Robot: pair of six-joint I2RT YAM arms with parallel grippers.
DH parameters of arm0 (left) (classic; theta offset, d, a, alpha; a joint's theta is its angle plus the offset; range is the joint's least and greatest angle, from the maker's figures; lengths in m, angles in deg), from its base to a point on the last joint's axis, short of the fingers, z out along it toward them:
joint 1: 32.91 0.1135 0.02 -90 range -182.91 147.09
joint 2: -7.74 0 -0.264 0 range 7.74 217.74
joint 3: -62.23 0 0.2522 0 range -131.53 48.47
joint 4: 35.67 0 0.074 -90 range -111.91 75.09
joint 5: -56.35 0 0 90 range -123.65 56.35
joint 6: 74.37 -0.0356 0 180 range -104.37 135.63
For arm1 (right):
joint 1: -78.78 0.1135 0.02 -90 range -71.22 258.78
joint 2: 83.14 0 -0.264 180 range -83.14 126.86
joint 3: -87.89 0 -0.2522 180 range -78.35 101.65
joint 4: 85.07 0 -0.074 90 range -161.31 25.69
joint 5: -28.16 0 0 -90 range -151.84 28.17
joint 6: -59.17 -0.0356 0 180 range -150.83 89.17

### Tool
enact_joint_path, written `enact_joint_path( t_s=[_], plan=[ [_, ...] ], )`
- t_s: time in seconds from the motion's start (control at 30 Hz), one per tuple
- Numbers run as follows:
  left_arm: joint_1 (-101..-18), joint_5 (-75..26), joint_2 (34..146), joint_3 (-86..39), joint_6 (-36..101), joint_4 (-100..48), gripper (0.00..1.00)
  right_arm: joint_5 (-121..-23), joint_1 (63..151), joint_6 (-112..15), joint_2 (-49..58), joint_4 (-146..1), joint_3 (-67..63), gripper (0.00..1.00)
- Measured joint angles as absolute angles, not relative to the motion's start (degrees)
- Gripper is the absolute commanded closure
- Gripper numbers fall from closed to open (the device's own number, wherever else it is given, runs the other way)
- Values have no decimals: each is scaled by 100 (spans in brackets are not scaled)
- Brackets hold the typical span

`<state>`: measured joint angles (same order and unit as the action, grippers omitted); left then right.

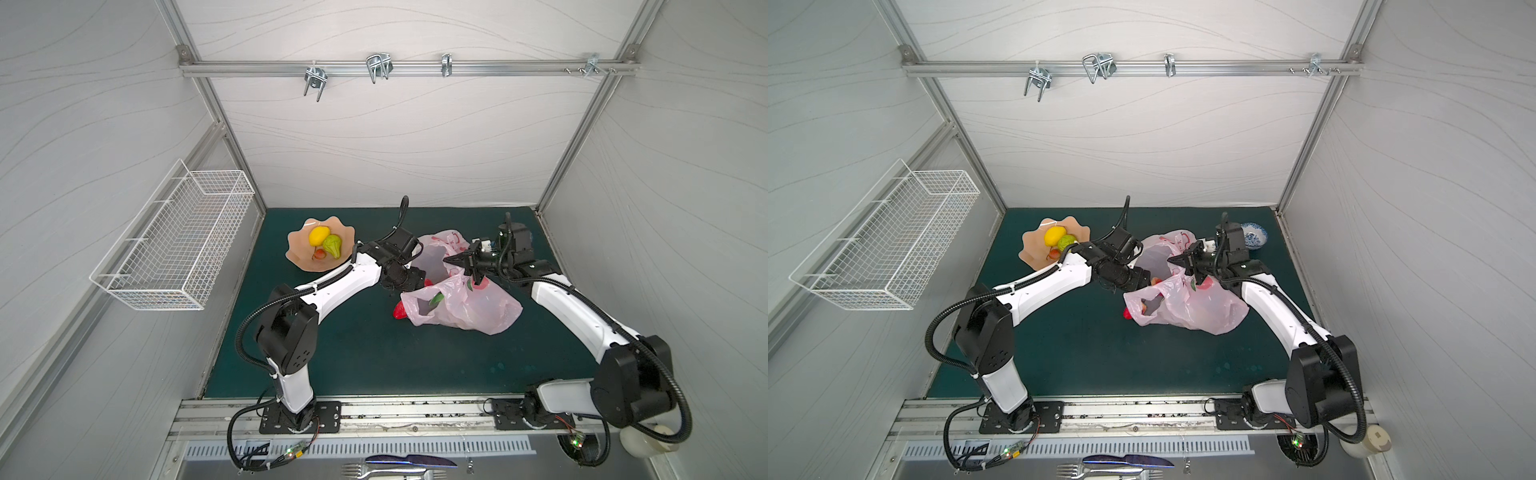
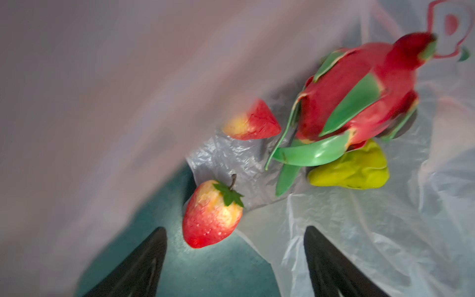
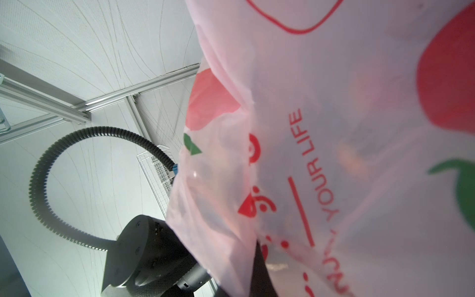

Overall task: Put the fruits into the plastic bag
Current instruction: 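Push the left gripper down into the bag beside the fruits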

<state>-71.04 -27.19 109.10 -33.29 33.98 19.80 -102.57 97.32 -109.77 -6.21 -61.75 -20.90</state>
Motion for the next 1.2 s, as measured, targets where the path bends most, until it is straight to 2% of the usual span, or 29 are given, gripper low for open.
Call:
enact_joint_path(
  t_s=[0.27, 0.83, 1.07, 1.2],
  plan=[
    [-7117, -2826, 11052, -3200, 3085, 2312, 12, -10257, 9719, -10972, -621, -6166, -2090, 100],
    [-7220, -2594, 11859, -3198, 2758, 2481, 13, -10241, 9717, -10942, -621, -6137, -2090, 100],
    [-7246, -2585, 12108, -3270, 2683, 2520, 23, -10237, 9717, -10942, -621, -6137, -2090, 100],
    [-7246, -2518, 12231, -3368, 2655, 2522, 37, -10237, 9717, -10942, -621, -6137, -2090, 100]
  ],
)
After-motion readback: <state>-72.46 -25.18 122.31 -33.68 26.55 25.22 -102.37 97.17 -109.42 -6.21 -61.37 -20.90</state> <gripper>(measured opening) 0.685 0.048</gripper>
